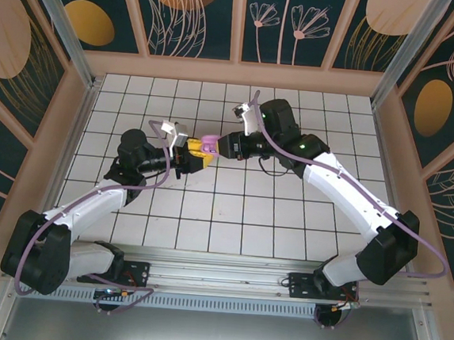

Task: Insert wireless bluetooth earbuds into charging case

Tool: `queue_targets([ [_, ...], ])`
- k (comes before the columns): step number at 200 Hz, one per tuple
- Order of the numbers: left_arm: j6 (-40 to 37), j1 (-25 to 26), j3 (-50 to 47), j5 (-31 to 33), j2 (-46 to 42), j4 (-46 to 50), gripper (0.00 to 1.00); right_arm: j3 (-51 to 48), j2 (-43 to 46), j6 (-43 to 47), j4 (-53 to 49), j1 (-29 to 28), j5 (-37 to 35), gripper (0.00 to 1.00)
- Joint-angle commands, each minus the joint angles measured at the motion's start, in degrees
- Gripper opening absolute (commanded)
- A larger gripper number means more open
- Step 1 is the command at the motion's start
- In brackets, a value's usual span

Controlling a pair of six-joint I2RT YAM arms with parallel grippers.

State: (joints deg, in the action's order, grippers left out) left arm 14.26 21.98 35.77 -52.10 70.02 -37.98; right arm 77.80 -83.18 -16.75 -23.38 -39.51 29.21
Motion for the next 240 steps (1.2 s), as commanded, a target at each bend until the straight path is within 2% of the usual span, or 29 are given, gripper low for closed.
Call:
queue_targets([
  [1, 0.04, 0.31, 0.47, -2.76, -0.90, -5.26, 0.00, 2.30, 0.02, 1.36, -2.63, 0.18, -3.62, 0.35],
  [38, -0.02, 0.25, 0.37, -2.71, -0.86, -5.10, 0.00, 3.47, 1.71, 2.10, -4.17, 0.31, -4.60, 0.36],
  [81, -0.59, 0.31, 1.16, -2.48, -0.75, -4.47, 0.00, 3.20, 6.54, 1.46, -2.53, 2.29, -2.23, 0.36],
  [127, 2.24, 0.28, 3.62, -3.36, 1.18, -7.87, 0.00, -2.27, 9.66, -7.21, 9.72, 6.41, 3.48, 0.46],
  [196, 3.97, 0.32, 5.08, -3.63, 0.76, -8.95, 0.00, -6.33, 5.72, -18.13, 18.99, 6.04, 10.16, 0.56],
  [240, 4.09, 0.26, 5.98, -2.80, 0.29, -8.28, 0.00, -9.19, 4.97, -24.10, 25.37, 4.56, 13.52, 0.59],
])
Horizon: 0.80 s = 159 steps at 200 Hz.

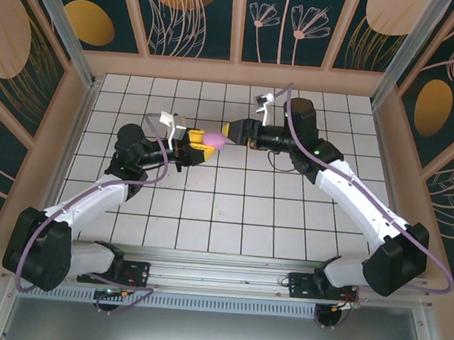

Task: Insert wireless bluetooth earbuds into charging case

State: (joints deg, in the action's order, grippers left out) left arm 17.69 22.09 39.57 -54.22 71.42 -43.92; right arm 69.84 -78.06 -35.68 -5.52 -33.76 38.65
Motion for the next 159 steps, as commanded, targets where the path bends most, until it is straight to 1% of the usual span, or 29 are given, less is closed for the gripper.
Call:
queue_targets([
  [1, 0.67, 0.15, 2.22, -0.65, -1.11, -2.32, 0.00, -1.26, -0.20, -5.22, 7.61, -1.25, 4.11, 0.59],
  [35, 1.31, 0.15, 2.32, -0.10, -0.85, -3.03, 0.00, -2.17, -0.92, -7.14, 9.15, -3.00, 5.37, 0.59],
  [64, 2.04, 0.16, 2.07, 0.22, -1.02, -3.02, 0.00, -4.24, -1.64, -10.74, 13.58, -3.59, 6.78, 0.52],
  [80, 1.87, 0.15, 1.58, 0.85, -1.59, -2.53, 0.00, -4.88, -2.12, -12.73, 15.89, -3.87, 7.82, 0.44],
  [110, -0.16, 0.15, 0.20, 2.37, -2.81, -0.81, 0.00, -5.32, -2.71, -14.31, 17.55, -4.30, 8.12, 0.19],
  [119, -1.27, 0.17, 0.36, 2.68, -3.18, 1.04, 0.00, -5.80, -2.70, -16.10, 18.63, -4.15, 7.37, 0.14],
  [129, -2.86, 0.22, 0.74, 3.11, -3.71, 3.90, 0.14, -6.47, -2.67, -17.24, 20.83, -4.04, 7.73, 0.12],
  [150, -6.45, 0.15, 1.14, 6.23, -5.71, 10.05, 0.41, -6.47, -2.92, -17.38, 21.80, -3.35, 7.08, 0.12],
  [155, -7.03, 0.15, 1.04, 7.53, -6.31, 11.54, 0.51, -6.32, -3.18, -17.40, 22.07, -2.99, 6.89, 0.12],
  [159, -7.49, 0.15, 1.03, 8.61, -6.85, 12.63, 0.57, -6.16, -3.37, -17.47, 22.13, -2.74, 6.81, 0.12],
])
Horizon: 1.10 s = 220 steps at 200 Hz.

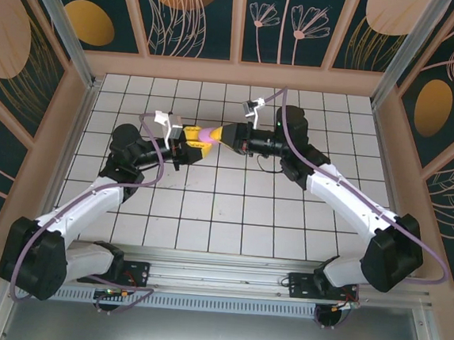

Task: Insert wireless bluetooth earbuds into charging case

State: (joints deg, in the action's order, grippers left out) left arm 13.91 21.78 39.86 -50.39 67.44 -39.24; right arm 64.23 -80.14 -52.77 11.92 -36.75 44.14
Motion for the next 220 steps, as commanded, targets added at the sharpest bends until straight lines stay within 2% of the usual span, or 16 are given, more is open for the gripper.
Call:
queue_targets([
  [1, -3.84, 0.46, 0.75, 5.09, -2.99, 8.31, 0.58, -0.48, -1.36, -0.39, 4.69, 0.31, 1.27, 0.12],
  [15, -5.51, 0.55, 0.69, 8.76, -4.99, 12.21, 0.78, 0.44, -2.12, -0.42, 3.84, 1.37, 0.16, 0.11],
  [23, -6.39, 0.46, 0.49, 11.36, -6.23, 14.51, 0.97, 0.83, -2.45, -0.26, 2.95, 2.20, -1.00, 0.11],
  [27, -6.88, 0.46, 0.33, 12.54, -6.86, 15.80, 0.98, 0.93, -2.58, -0.04, 2.23, 2.69, -1.77, 0.11],
  [46, -7.74, 0.46, 0.45, 20.67, -9.40, 22.04, 0.99, 1.43, -3.47, 2.80, -2.54, 5.08, -6.70, 0.09],
  [71, -7.89, 0.44, 1.43, 30.08, -11.20, 29.26, 0.98, 0.46, -6.82, 8.38, -3.97, 8.97, -10.73, 0.09],
  [95, -6.64, 0.46, 1.18, 40.82, -12.11, 34.28, 0.99, 1.76, -13.60, 13.71, -5.73, 9.63, -13.26, 0.11],
  [110, -5.58, 0.41, 0.29, 45.61, -12.70, 36.21, 0.99, 1.31, -17.48, 15.27, -3.40, 9.64, -14.96, 0.11],
  [171, -2.78, 0.38, -4.68, 47.79, -17.13, 35.98, 0.98, 5.58, -32.59, 18.94, -0.30, 9.88, -13.62, 0.10],
  [220, -2.41, 0.43, -5.99, 50.02, -18.92, 36.10, 0.98, 5.86, -36.21, 19.81, -4.88, 10.15, -16.54, 0.17],
])
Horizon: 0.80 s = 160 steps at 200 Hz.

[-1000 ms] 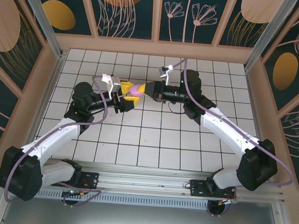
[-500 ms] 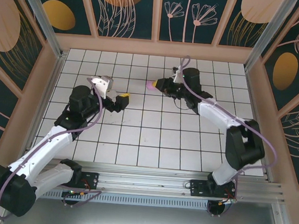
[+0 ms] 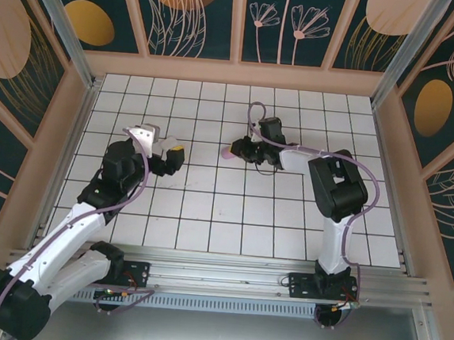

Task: Insert wireless bluetooth earbuds into charging case

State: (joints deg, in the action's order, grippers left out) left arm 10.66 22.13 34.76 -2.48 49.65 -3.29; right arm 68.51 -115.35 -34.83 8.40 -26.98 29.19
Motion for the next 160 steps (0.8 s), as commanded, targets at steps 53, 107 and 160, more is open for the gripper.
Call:
queue_targets([
  [53, -0.26, 0.04, 0.03, 3.81, -0.78, 0.10, 0.98, 2.15, -0.11, 3.68, -6.75, 0.51, -5.37, 0.42],
  [107, -1.60, 0.02, 1.20, 8.68, -2.18, 2.36, 0.99, 2.15, 2.61, 6.64, -12.06, 0.70, -10.15, 0.58],
  [160, -2.75, -0.19, -5.06, 24.08, 0.25, -4.03, 0.99, 2.18, 8.73, 11.23, -17.12, 0.73, -17.55, 0.99],
])
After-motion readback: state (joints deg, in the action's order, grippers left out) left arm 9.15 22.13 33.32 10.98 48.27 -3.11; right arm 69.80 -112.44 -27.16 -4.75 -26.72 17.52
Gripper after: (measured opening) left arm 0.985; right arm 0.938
